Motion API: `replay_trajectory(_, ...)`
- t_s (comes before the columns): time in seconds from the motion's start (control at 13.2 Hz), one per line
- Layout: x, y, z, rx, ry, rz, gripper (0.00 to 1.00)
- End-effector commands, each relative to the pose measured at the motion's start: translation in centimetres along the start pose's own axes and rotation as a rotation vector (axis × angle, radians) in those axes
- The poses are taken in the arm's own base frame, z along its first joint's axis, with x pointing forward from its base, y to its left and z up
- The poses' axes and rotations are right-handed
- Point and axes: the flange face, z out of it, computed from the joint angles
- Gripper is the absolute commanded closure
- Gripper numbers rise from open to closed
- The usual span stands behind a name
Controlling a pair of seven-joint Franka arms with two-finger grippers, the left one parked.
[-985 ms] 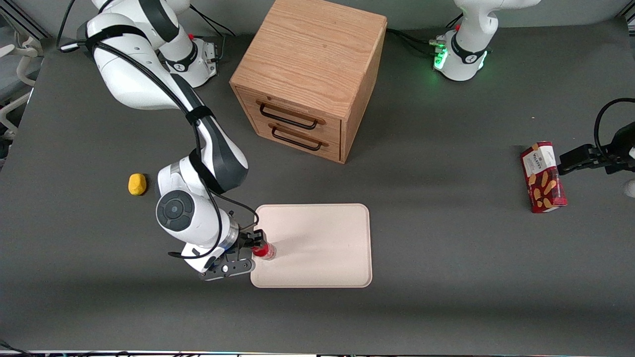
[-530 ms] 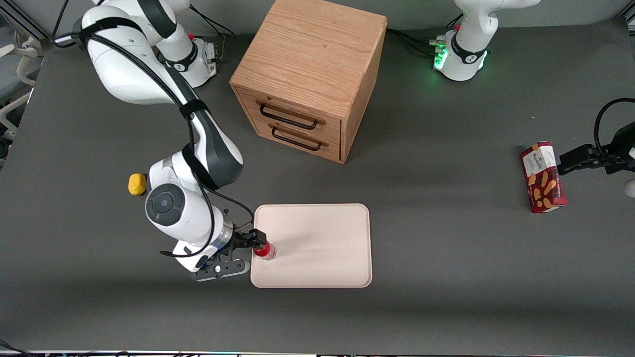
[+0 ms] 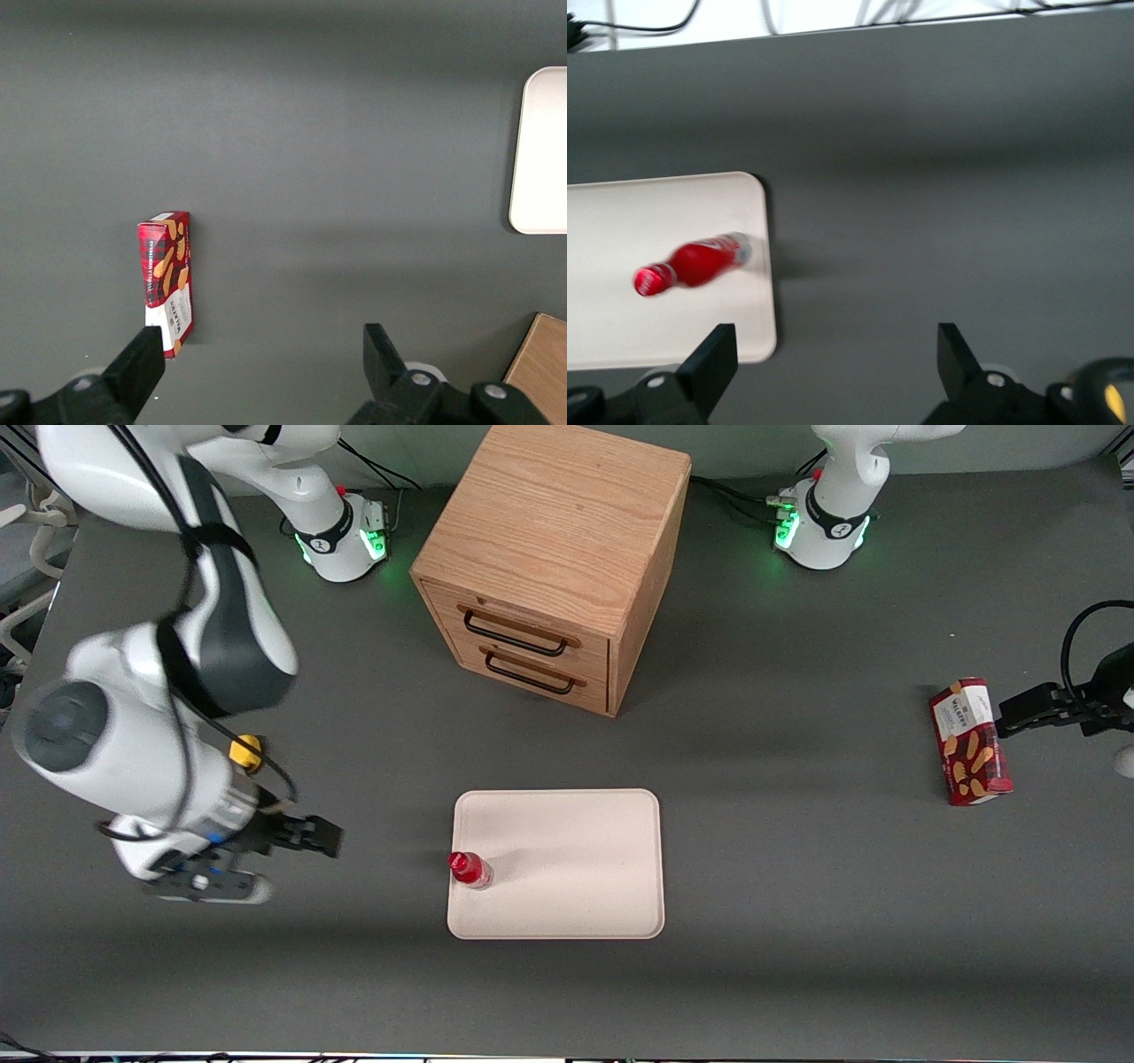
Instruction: Place coke bottle on tray
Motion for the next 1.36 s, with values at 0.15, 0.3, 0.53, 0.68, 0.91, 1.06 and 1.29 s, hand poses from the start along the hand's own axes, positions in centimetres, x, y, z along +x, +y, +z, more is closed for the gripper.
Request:
replay_trajectory(0.15,-8.2,8.5,-7.7,0.018,-0.122,0.045,0.0)
replay_trajectory(0.3,-10.0,11.6,-9.8,0.032,-0.145,0.07,0.0)
replay_trajectory(0.53,-13.2,13.2,-11.1,0.042,-0.144,0.019,0.0)
replay_trajectory(0.68,-13.9,13.7,-11.7,0.043,-0.139,0.003,0.0)
replay_trajectory(0.91,-13.4,14.1,-12.3,-0.011,-0.121,0.009,0.0)
replay_trajectory(1.06,-12.9,14.2,-11.8,-0.06,-0.123,0.002,0.0)
replay_trajectory(1.29,-12.5,14.0,-11.7,-0.063,-0.121,0.006,0.0)
